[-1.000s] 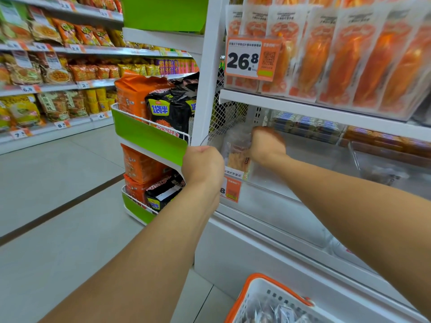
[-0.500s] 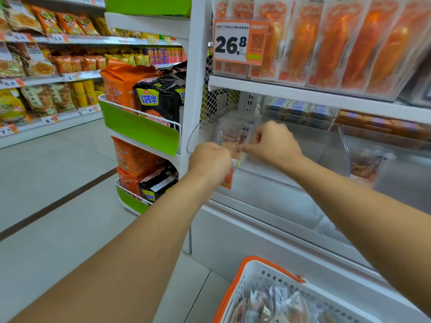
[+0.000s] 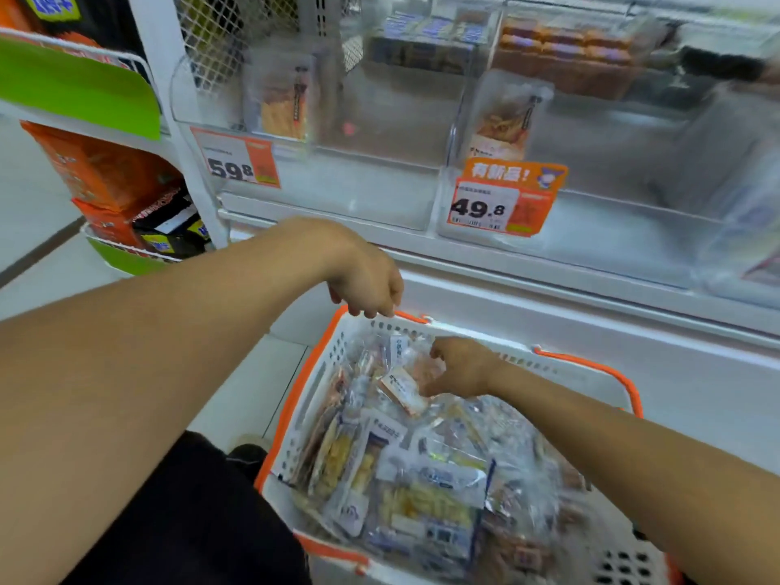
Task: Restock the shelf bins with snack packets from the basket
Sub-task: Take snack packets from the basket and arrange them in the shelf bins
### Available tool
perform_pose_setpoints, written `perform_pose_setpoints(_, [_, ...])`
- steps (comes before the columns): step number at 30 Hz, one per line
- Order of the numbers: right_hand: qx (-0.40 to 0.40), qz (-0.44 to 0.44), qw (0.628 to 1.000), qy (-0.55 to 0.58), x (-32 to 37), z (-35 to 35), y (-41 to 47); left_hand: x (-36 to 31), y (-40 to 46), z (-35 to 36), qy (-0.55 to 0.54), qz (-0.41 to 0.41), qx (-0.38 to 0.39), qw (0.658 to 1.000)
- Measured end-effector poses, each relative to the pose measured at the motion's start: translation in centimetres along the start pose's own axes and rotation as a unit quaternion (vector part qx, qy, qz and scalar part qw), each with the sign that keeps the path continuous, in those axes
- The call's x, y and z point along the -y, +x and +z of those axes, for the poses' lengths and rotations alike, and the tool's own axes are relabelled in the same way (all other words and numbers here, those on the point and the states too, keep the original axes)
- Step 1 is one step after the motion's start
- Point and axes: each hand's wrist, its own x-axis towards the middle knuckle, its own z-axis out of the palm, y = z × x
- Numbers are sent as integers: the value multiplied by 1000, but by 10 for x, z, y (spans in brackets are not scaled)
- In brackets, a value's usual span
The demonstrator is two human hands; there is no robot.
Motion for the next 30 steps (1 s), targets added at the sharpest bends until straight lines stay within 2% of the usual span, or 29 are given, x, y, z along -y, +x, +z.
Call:
perform_pose_setpoints(5, [-103, 117, 975, 156, -14, 34, 11, -13, 3, -7, -8, 9, -5, 1000])
perform_pose_setpoints(7, [-126, 118, 969, 178, -18, 39, 16, -14, 3, -11, -18, 13, -4, 1000])
perform_pose_setpoints(11, [-101, 65, 974, 193, -31, 30, 19, -7, 10, -14, 0, 17, -6, 1000])
perform_pose_setpoints(14, [-42, -39, 975, 215, -30, -15, -10, -2, 14, -20, 31, -1, -54, 998])
perform_pose_setpoints(16, [-52, -119, 975, 181, -27, -58, -35, -4, 12, -27, -5, 11, -116, 993])
perform_pose_setpoints(18, [-78, -156, 959, 225, -21, -105, -63, -7, 10, -33, -86, 54, -153, 983])
perform_pose_setpoints(20, [-125, -175, 924, 315, -17, -148, -88, -13, 4, -39, -217, 136, -161, 953])
perform_pose_setpoints(22, [-188, -190, 886, 380, -15, -180, -111, -21, -4, -45, -336, 203, -204, 897])
perform_pose_setpoints(24, [-206, -194, 857, 430, -20, -198, -126, -34, -11, -50, -413, 238, -278, 834])
perform_pose_setpoints(27, [-207, -193, 873, 398, -26, -211, -133, -53, -14, -54, -464, 261, -354, 769])
perform_pose_setpoints(28, [-247, -193, 872, 376, -29, -215, -130, -57, -12, -55, -467, 257, -382, 755])
perform_pose_setpoints(30, [-385, -189, 838, 338, -39, -229, -119, -56, -8, -59, -472, 215, -450, 727])
